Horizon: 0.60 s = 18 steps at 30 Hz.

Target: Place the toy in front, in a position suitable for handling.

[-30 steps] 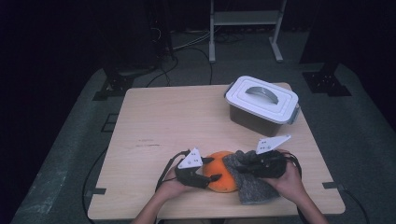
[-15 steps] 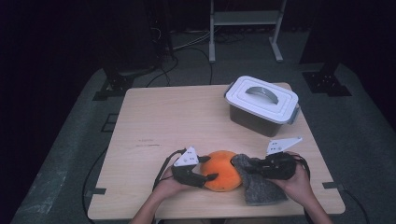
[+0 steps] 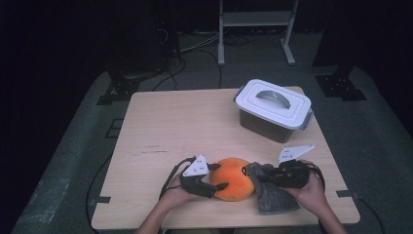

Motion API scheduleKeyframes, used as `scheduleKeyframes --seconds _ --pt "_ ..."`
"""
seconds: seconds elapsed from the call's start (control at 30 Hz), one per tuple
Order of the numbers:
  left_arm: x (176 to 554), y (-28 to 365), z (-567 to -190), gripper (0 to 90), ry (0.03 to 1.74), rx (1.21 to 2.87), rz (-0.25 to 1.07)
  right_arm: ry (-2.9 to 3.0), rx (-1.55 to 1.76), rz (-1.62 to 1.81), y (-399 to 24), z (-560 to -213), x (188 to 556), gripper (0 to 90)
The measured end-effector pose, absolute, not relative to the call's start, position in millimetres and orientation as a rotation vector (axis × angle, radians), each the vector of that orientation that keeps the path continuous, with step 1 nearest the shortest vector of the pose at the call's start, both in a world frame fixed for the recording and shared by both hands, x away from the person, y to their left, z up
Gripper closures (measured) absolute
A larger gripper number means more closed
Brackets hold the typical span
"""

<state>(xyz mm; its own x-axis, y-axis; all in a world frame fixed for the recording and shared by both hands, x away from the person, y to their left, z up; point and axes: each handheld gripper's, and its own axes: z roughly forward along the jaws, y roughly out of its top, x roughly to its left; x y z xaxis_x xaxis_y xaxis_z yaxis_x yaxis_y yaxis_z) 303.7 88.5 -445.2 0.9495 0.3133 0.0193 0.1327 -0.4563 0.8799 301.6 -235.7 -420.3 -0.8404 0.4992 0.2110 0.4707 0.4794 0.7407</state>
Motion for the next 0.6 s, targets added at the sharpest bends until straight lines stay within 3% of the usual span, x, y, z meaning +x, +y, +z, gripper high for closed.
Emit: scheduleKeyframes --seconds 0.27,0.6 --pt "292 77 -442 31.2 0.218 2.071 0.28 2.61 0.801 1.518 -222 -393 300 76.0" --pt "294 81 -443 31.2 0.225 2.069 0.261 2.669 0.838 1.429 -225 -412 303 75.2"
